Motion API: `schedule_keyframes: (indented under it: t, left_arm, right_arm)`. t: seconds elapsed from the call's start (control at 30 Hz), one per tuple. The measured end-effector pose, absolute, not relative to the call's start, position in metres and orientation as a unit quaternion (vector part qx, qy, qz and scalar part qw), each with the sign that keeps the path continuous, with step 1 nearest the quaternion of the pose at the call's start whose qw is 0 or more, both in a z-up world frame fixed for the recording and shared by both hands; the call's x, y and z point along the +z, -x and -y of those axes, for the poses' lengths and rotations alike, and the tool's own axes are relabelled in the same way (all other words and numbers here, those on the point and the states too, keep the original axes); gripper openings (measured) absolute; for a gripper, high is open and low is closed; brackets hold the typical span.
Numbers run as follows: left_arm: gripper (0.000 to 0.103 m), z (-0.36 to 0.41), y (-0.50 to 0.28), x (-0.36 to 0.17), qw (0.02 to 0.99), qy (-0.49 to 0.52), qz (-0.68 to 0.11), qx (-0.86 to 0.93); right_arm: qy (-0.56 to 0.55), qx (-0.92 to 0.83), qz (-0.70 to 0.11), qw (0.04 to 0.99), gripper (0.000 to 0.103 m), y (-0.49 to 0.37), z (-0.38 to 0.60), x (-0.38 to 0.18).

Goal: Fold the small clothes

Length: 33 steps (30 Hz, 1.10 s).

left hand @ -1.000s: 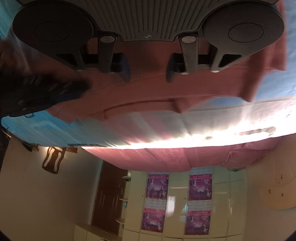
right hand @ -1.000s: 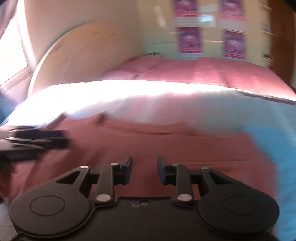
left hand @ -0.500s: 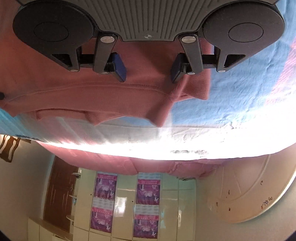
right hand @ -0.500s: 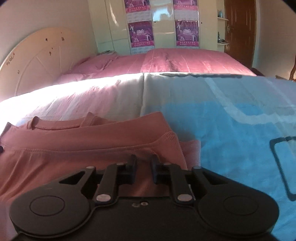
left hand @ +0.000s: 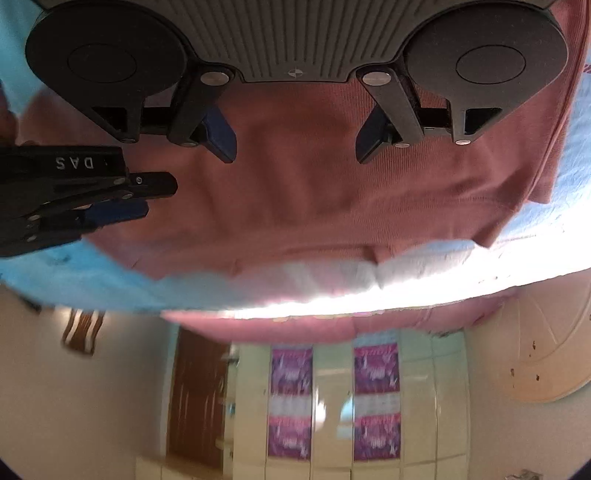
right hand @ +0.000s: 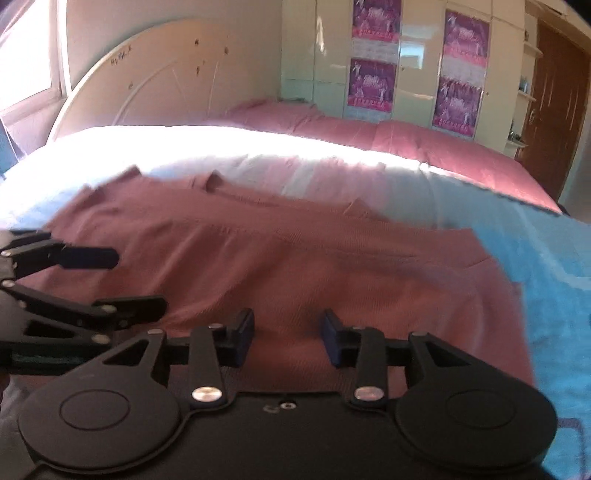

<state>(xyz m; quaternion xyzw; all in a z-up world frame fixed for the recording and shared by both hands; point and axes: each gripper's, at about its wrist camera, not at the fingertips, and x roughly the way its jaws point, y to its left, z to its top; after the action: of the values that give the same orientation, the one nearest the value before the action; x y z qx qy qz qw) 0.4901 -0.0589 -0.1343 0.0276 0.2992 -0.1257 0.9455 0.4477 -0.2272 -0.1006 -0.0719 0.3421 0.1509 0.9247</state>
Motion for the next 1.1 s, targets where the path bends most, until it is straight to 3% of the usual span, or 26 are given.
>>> schedule_keyframes:
  t: [0.17,0.47,0.67,0.83,0.9,1.1]
  left_arm:
    - [0.071,0.047,-0.484,-0.14,0.942,-0.026,-0.32,-0.098]
    - [0.073,-0.047,-0.466,-0.146,0.944,-0.007,-0.33,-0.001]
    - [0.073,0.011,-0.447,-0.137,0.947,-0.02,-0.315,-0.061]
    - [0.073,0.054,-0.439,-0.145,0.942,-0.025,-0.322,-0.087]
    - [0.073,0.058,-0.433,-0.142,0.941,-0.021,-0.326,-0.087]
    - [0.073,0.028,-0.412,-0.142,0.941,-0.035,-0.335,-0.043]
  right_arm:
    - [0.056,0.134,-0.35,0.925,0.038,-0.44,0.257,-0.11]
    - [0.014,0.022,-0.382,0.924,0.035,-0.437,0.354,-0.112]
    - [0.023,0.069,-0.341,0.937,0.041,-0.399,0.293,-0.09]
    - [0.055,0.118,-0.362,0.923,0.041,-0.385,0.227,-0.108]
    - [0.067,0.128,-0.373,0.917,0.048,-0.381,0.215,-0.116]
    - [0.097,0.117,-0.377,0.914,0.041,-0.368,0.231,-0.112]
